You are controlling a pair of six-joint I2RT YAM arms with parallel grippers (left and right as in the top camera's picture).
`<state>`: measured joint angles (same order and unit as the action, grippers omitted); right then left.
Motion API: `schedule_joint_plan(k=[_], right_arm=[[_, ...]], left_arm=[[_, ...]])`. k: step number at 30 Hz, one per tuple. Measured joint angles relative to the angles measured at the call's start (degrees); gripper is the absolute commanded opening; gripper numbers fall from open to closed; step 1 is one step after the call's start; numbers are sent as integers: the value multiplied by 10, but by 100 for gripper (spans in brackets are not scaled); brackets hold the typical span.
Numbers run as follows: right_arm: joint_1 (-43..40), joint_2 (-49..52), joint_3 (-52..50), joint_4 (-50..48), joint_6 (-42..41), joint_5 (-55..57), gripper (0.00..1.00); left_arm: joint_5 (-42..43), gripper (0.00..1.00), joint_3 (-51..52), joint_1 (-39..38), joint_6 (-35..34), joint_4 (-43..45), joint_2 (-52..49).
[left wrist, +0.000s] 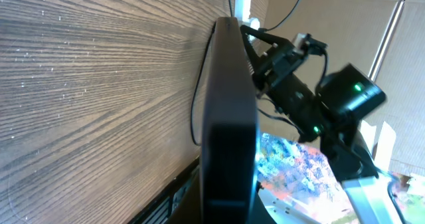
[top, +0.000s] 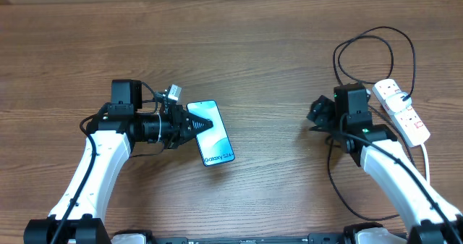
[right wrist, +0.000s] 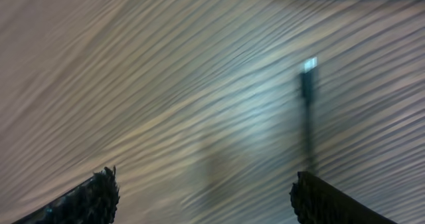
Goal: Plug charger to phone and switch on socket
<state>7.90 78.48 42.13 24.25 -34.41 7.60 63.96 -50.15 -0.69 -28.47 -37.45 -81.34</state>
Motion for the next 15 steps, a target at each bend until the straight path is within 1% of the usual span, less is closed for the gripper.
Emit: schedule_joint_plan(k=[6,8,9,11,15], right_arm=[[-12,92,0,-25,21,80,82],[-12,119,0,-35,25,101,78],[-12,129,0,-39,26,109,75],[-12,146,0,-49,28,123,61],[-11,171,6,-74,32,137,43]], left_arm=[[2,4,0,0,2,0,0],[3,4,0,0,2,-1,0],[3,4,0,0,2,-1,0],[4,4,0,0,2,-2,0],[4,4,0,0,2,-2,0]])
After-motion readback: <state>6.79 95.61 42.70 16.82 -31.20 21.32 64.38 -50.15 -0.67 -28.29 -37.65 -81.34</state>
